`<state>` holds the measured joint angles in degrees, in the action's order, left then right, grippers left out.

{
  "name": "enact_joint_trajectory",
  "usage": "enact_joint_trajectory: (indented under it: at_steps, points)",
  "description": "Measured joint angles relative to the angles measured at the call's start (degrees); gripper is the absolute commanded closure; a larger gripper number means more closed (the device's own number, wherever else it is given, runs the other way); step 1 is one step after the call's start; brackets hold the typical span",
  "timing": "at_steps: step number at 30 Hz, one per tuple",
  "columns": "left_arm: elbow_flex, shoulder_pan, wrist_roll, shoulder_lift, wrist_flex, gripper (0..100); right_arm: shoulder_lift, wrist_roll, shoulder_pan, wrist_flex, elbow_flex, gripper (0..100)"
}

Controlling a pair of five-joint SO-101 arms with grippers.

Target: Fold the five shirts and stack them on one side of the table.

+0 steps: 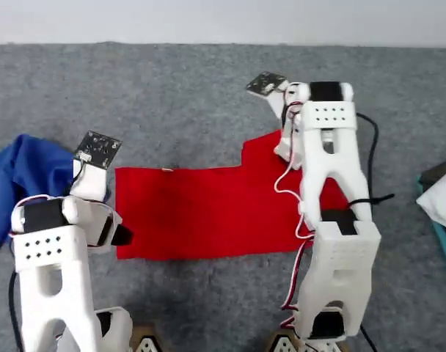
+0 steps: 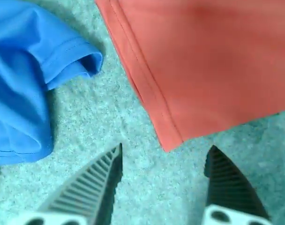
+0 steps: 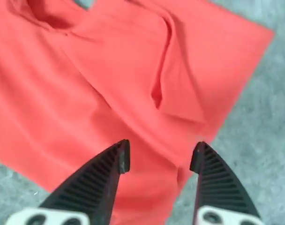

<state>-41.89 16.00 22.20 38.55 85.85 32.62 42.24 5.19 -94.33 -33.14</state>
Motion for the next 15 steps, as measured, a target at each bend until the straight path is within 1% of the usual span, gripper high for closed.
enact_joint_trajectory:
  at_steps: [4,11,12,13,15]
  points:
    - [0.00,0.00,0.00,0.00,-0.18,72,1.49,0.00,1.67,2.29,0.00,78.2]
    - [-0.44,0.00,0.00,0.18,-1.14,72,8.53,0.00,1.49,6.33,-0.79,79.3]
    - [-0.44,0.00,0.00,0.18,-1.14,72,9.49,0.00,1.58,6.59,-1.67,82.0]
    - [-0.44,0.00,0.00,0.18,-1.14,72,10.46,-0.09,1.58,6.77,-2.81,86.7]
    - [-0.44,0.00,0.00,0.18,-1.14,72,13.01,-1.76,1.58,6.95,-6.59,99.7]
